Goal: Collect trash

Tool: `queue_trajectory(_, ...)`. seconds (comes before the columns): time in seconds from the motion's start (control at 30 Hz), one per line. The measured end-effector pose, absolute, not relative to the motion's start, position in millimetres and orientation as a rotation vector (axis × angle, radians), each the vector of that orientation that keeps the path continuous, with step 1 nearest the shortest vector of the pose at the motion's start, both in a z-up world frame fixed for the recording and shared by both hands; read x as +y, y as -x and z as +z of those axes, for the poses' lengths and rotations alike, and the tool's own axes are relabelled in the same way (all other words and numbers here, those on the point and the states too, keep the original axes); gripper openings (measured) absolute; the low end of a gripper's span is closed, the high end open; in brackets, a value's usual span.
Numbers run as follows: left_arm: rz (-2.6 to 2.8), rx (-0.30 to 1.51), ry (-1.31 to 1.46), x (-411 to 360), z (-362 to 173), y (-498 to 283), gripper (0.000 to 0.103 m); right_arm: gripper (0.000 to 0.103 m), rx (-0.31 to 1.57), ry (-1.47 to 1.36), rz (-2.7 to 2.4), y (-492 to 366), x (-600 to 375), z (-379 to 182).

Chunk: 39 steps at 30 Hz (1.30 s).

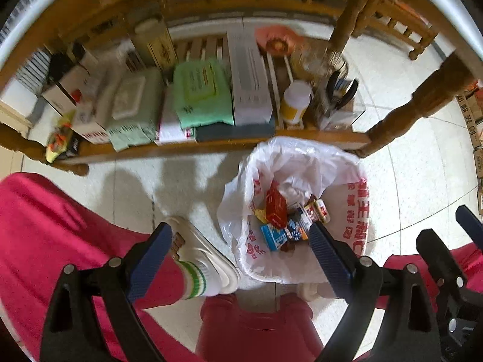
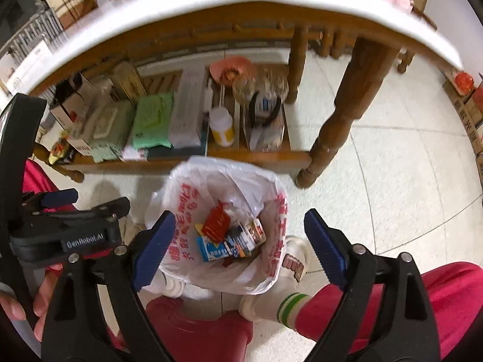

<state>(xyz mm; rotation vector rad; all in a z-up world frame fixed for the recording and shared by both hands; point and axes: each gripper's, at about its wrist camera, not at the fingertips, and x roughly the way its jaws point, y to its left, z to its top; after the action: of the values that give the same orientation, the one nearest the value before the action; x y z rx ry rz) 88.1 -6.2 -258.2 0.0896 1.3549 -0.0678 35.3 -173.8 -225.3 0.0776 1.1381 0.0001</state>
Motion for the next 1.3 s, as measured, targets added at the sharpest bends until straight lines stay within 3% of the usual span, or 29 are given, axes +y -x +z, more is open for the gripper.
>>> queue_trajectory(0.43, -0.039, 1.052, -0.096, -7.7, -155.4, -46.2, 0.090, 0.090, 0.910, -0.064, -0.014, 3.8, -158.6, -143.5)
queue_trajectory(0.9, -0.007, 0.619, -0.055, 2.7, -8.9, 13.8, 0.095, 0.096, 0.495, -0.029, -0.082, 76.5, -150.2, -7.8)
queue_trajectory(1.3, 0.003, 0.527, -0.038, 8.6, 29.5, 42.5, 0.095, 0.096, 0.361, -0.001, -0.129, 114.5, -145.3, 35.4)
